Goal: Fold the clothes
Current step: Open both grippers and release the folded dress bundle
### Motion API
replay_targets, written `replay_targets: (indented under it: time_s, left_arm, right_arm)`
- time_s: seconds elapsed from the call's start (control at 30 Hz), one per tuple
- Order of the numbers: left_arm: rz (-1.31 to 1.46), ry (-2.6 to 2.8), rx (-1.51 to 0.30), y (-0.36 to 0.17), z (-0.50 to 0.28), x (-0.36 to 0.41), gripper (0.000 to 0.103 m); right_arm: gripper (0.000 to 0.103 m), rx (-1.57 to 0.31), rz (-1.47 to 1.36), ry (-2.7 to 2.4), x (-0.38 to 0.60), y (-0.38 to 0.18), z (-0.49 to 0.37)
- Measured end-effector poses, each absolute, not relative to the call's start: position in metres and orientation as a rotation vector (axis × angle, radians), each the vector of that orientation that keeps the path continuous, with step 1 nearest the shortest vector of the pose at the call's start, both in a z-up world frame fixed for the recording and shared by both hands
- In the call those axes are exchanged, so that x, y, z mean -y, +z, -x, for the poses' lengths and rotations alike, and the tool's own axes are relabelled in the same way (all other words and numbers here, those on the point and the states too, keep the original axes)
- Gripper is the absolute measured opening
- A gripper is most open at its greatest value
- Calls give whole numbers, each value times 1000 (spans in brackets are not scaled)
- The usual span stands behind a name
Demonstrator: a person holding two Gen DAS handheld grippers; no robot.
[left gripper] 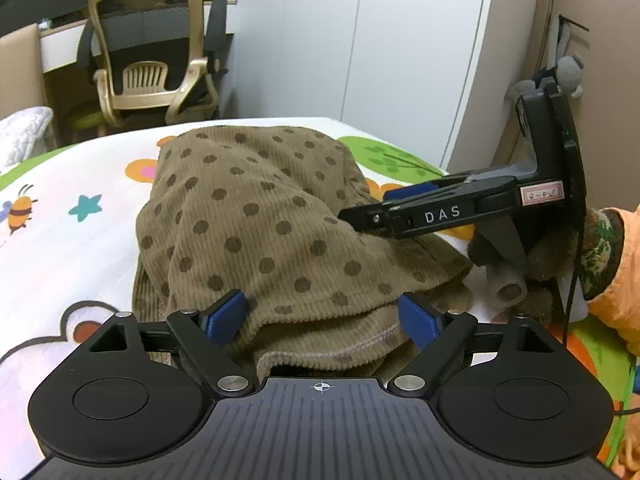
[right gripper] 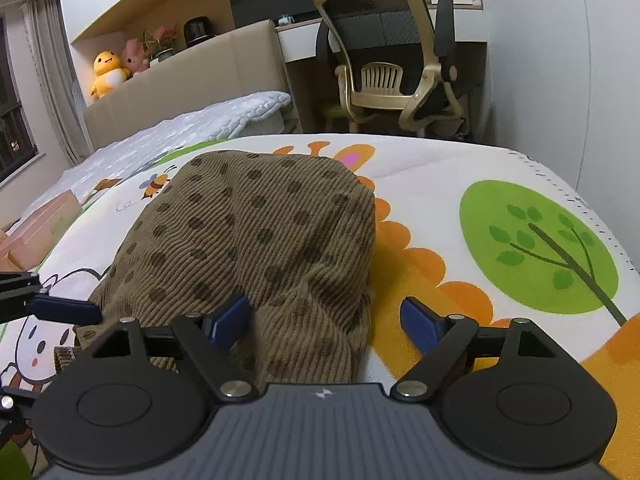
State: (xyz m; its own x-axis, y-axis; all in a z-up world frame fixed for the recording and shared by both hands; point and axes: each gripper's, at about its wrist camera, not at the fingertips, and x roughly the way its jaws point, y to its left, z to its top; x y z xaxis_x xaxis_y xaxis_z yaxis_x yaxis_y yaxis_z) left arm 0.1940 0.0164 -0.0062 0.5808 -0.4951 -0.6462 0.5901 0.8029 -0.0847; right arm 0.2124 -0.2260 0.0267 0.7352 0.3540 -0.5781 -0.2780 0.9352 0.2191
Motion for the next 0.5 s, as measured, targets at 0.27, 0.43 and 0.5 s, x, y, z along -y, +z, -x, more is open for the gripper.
replay_targets:
  time_s: [0.27,0.43,0.5]
  left_arm:
    - [-225,-589,-740,-22,-176,-39,94]
    - [-140,-430,-698,-16,-185,-65,93]
    - [-156,-341,-657,-10,-188,-75,93]
  right_arm:
    - [86,-631,-106,319,223,28,-207]
    - [86,-626,-98,309,220,29,-205]
    - [87,-622,-86,306,219,29,-203]
